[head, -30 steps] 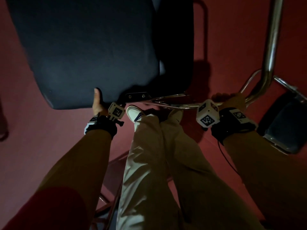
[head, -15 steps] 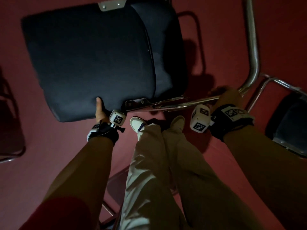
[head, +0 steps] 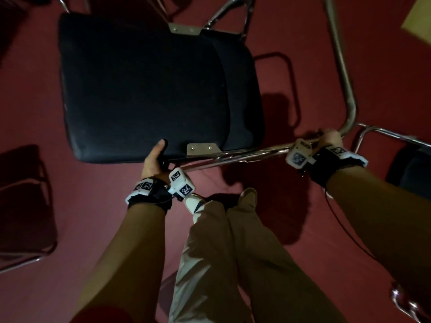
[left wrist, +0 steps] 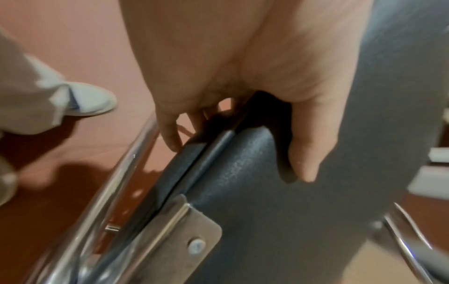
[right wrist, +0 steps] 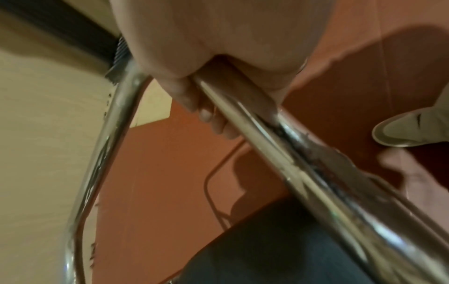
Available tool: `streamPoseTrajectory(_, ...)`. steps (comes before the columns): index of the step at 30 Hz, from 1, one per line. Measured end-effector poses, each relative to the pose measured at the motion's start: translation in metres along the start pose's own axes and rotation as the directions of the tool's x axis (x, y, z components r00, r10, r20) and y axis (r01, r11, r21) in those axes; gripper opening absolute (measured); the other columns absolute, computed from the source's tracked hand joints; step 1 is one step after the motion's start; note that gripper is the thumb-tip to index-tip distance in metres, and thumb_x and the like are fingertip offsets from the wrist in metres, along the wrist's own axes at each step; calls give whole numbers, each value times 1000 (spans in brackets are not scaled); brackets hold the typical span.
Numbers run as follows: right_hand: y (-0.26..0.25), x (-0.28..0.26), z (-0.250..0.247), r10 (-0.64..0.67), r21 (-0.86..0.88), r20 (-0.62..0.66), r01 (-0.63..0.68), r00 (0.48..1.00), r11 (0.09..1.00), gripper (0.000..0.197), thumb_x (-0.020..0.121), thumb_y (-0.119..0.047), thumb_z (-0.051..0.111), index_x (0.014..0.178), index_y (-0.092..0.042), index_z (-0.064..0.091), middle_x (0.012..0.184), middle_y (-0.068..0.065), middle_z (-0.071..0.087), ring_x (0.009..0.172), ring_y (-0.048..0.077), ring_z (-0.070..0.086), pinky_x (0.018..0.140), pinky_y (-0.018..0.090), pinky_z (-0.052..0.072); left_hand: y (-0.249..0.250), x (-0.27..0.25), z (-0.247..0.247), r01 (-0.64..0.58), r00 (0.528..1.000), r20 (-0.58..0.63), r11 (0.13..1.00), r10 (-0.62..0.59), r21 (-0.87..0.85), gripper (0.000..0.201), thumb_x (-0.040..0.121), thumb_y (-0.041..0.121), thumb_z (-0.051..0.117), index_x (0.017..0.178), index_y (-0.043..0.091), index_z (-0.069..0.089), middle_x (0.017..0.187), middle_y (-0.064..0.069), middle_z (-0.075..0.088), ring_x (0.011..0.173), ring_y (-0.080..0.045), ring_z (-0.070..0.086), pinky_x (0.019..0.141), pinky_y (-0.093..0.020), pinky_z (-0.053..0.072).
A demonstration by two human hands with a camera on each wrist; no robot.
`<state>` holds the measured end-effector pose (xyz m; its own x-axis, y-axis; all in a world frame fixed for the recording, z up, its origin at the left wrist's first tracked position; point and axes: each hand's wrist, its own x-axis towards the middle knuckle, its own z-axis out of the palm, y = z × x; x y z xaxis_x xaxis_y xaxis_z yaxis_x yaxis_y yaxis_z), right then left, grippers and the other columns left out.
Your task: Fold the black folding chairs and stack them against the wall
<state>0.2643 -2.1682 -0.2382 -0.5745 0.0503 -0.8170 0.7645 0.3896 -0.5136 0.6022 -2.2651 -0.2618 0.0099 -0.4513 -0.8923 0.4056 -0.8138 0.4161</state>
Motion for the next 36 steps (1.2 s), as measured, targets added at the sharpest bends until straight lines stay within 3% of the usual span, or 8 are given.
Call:
streamPoseTrajectory(5,5,18,-29,84,-16,46,-84,995,996,33,103,-21,41,74,-10,53,47,-1,60,33,10,56,36,18,45,4,6,24,-49,998,41,997,46,67,39,84,29,74,122,21,68,117,-4,73,108,-25,69,85,-40,57)
streamPoseTrajectory(10,5,28,-50,124,-16,98,-123,987,992,36,104,-24,41,71,-11,49,39,-3,55,28,11,51,31,15,38,12,12,40,-156,986,-27,965,166,210,90,55,33,95,135,21,56,124,-5,70,119,-30,64,90,-47,56)
streamPoseTrajectory(15,-11,22,-54,28,78,142,-40,989,996,34,95,-19,51,62,-9,51,39,-1,51,30,13,47,38,15,41,18,-3,77,-276,956,2,901,293,336,85,57,36,92,132,17,56,121,-5,70,111,-24,68,81,-41,60)
streamPoseTrajectory(19,-34,9,-51,-38,256,177,-9,983,967,30,99,-12,47,70,-8,51,38,-3,49,32,8,48,37,12,40,23,-13,112,-343,928,1,854,372,391,73,73,31,85,134,22,45,122,0,66,109,-19,67,93,-42,55)
streamPoseTrajectory(21,-48,0,-52,-98,298,206,33,974,954,29,100,-10,45,71,-8,51,39,-3,49,34,8,49,39,13,42,23,-22,135,-379,914,28,828,404,414,93,63,38,88,140,22,38,125,1,66,111,-18,67,100,-42,52)
streamPoseTrajectory(28,-83,-19,-54,-165,564,289,-29,943,825,11,92,4,49,99,-5,52,61,5,58,59,15,53,58,24,49,10,-54,213,-588,760,132,585,637,558,73,75,23,84,127,10,34,129,-10,52,109,-17,62,76,-11,54)
streamPoseTrajectory(32,-80,-20,-76,-137,607,359,-120,923,786,12,93,-7,51,82,-6,56,76,9,62,62,17,61,77,32,55,7,-52,230,-631,719,203,501,665,593,76,69,27,87,123,9,37,129,-13,51,107,-16,63,89,-22,56)
streamPoseTrajectory(36,-78,-14,-96,-192,624,393,-107,899,774,11,97,-21,52,89,-14,56,91,14,67,84,32,67,92,50,50,7,-51,241,-658,691,239,456,682,600,78,65,27,89,123,7,41,126,-11,54,101,-12,65,79,-17,57)
